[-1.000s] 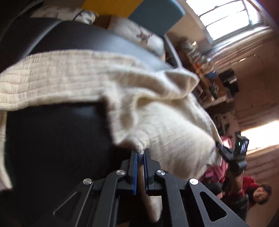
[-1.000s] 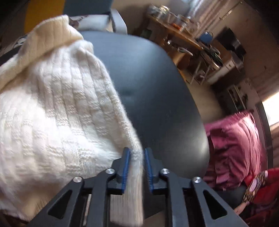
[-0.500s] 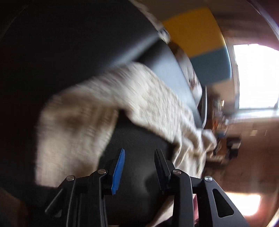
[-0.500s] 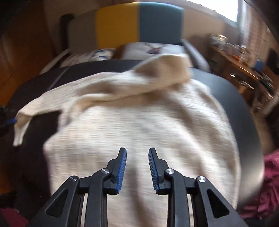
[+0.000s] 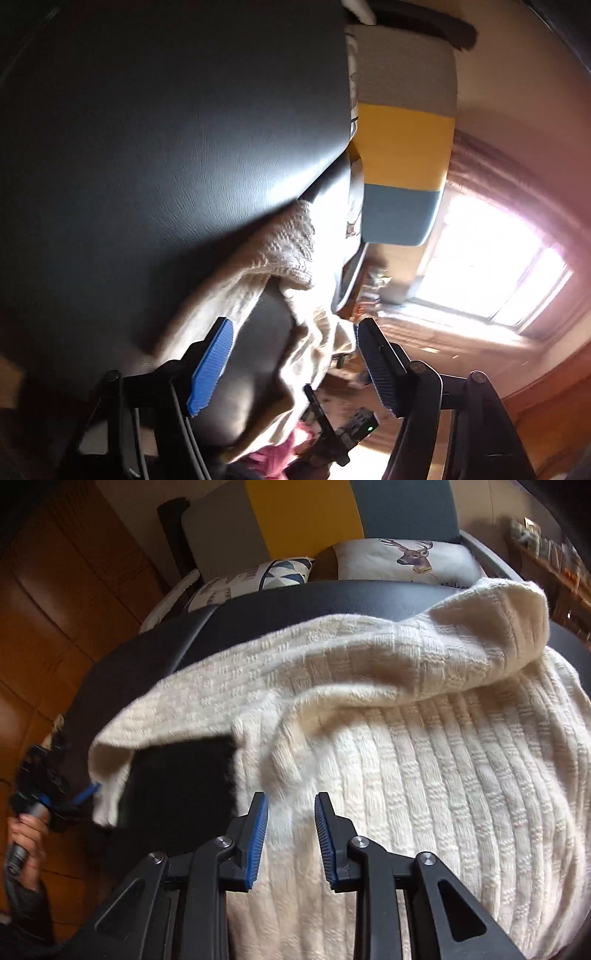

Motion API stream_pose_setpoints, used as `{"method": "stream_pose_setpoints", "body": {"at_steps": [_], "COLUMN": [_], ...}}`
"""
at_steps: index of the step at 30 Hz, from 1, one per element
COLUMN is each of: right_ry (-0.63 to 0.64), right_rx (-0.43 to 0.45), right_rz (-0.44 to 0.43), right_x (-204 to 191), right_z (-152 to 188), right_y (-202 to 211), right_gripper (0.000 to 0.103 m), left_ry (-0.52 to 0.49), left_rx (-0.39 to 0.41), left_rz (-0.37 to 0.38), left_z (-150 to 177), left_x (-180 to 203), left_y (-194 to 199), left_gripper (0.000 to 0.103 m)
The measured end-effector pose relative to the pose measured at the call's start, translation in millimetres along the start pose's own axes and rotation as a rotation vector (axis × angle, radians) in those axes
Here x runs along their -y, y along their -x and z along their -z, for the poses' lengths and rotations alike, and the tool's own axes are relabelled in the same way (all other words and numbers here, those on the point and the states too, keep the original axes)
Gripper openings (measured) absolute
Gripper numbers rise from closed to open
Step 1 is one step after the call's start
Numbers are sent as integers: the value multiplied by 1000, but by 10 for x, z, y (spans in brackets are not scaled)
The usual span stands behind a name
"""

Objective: Fold clothes

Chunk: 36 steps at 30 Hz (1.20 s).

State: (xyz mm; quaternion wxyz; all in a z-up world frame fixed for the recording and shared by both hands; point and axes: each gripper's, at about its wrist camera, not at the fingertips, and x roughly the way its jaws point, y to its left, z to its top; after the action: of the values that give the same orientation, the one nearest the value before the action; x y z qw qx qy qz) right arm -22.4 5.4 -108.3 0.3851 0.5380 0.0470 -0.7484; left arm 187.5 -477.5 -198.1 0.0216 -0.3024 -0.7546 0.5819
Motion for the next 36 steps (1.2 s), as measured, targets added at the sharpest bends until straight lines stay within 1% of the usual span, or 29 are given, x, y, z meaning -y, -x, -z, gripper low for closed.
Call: {"method": "stream_pose_setpoints", "body": {"at_steps": [2, 3, 5, 6, 8, 9, 10, 11, 12, 13, 15, 16, 17, 18, 19, 21, 22, 24, 25, 26, 27, 29, 30, 31, 32, 33, 34, 35, 36], "right_ry": [-102, -158, -244, -287, -361, -398, -437, -478, -498, -487, -460, -466, -471, -462, -447, -432, -428, -409, -397, -385, -377, -357, -342, -328, -310, -286, -260, -231, -213], "right_rx": [7, 15, 39, 45, 23, 7, -11, -30, -31, -17, 1, -12, -29, -42, -45, -22, -13, -15, -20, -28, -40, -57, -47, -37, -26, -11, 12, 41, 66], "right_rz": [-61, -85, -82, -65, -63, -64, -62, -57, -59, -65, -87, -133, -180, -197, -194, -208, -213, -218, -218, -219, -225, -236, -244, -252, -258, -257, -245, -221, -189], "right_x": [167, 268, 452, 541, 683, 749, 811, 859, 877, 844, 702, 630, 547, 443, 332, 146, 81, -32, -88, -133, -154, -186, -171, -157, -132, -81, -6, 97, 211], "right_z": [-110, -175, -316, -394, -511, -565, -609, -625, -634, -652, -733, -774, -813, -852, -879, -919, -932, -964, -981, -997, -1010, -1029, -1020, -1010, -997, -975, -958, -948, -960], "right_y": [42, 52, 45, 10, -149, -246, -353, -484, -603, -677, -754, -814, -892, -978, -1057, -1175, -1219, -1267, -1285, -1294, -1282, -1240, -1162, -1084, -992, -864, -718, -553, -412], "right_gripper": [27, 29, 32, 34, 36, 36, 36, 36, 36, 37, 37, 36, 36, 36, 36, 34, 34, 34, 34, 35, 35, 35, 35, 35, 35, 35, 35, 35, 35], "left_ry": [100, 123, 160, 179, 217, 248, 241, 227, 179, 125, -3, -116, -228, -300, -396, -599, -748, -915, -898, -857, -827, -699, -622, -470, -356, -243, -127, -89, -98], "left_rx": [-7, 5, 31, 44, 70, 99, 119, 138, 175, 216, 276, 338, 389, 423, 464, 546, 610, 623, 577, 534, 522, 525, 516, 483, 424, 368, 356, 349, 385], "left_rz": [52, 59, 71, 76, 88, 88, 74, 58, 21, -20, -60, -100, -120, -129, -139, -159, -221, -284, -282, -284, -298, -408, -459, -527, -566, -579, -472, -412, -438], "left_z": [-86, -109, -153, -174, -218, -232, -265, -302, -310, -313, -334, -327, -322, -289, -242, -145, -24, 94, 42, -35, -111, -317, -405, -601, -774, -921, -993, -1006, -963], "left_x": [-98, -103, -104, -105, -105, -112, -79, -40, 47, 141, 380, 602, 822, 972, 1171, 1591, 1829, 2070, 2083, 2030, 1952, 1592, 1412, 1104, 848, 584, 327, 258, 283], "left_y": [-227, -292, -413, -474, -596, -598, -599, -601, -589, -574, -517, -454, -377, -316, -244, -96, -69, -71, -66, -58, -41, 49, 92, 141, 156, 189, 328, 420, 536], "left_gripper": [71, 71, 73, 75, 76, 74, 72, 47, 11, 8, 7, 7, 7, 7, 7, 7, 7, 7, 7, 7, 7, 8, 8, 8, 10, 9, 9, 12, 13]}}
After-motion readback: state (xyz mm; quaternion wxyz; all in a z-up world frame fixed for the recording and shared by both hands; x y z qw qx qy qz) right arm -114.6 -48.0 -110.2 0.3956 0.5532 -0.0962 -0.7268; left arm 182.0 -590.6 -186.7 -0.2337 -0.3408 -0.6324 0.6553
